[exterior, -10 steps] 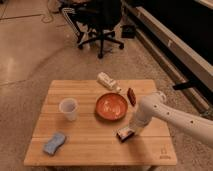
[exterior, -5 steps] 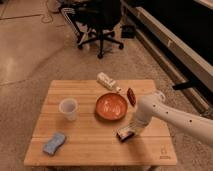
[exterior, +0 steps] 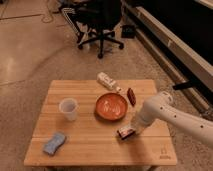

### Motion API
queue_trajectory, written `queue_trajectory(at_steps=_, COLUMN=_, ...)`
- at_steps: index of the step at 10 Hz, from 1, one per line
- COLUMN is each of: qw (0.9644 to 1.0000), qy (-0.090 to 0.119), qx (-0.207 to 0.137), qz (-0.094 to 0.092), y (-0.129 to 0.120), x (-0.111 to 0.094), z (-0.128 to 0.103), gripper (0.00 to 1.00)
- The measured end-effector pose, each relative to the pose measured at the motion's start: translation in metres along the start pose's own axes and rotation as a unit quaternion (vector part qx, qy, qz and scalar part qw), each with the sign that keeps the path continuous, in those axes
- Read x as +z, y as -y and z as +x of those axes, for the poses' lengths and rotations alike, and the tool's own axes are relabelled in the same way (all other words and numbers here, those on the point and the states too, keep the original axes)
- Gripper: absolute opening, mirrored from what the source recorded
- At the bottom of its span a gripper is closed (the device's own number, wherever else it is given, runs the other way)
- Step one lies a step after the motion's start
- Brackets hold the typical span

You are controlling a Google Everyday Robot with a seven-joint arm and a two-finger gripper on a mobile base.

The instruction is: Place the eraser in the ceramic cup

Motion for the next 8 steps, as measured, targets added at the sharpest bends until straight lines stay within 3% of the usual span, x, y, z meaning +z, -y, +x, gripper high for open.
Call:
queue_trajectory(at_steps=4, qw=0.9995, qy=-0.004, qx=-0.013, qz=0.027, y=0.018, x=-0.047, z=-0.004, gripper=0.0)
queue_trajectory(at_steps=8, qw=0.9987, qy=-0.007, qx=-0.038, qz=0.034, y=0.037, x=-0.086, z=-0.01, gripper=0.0)
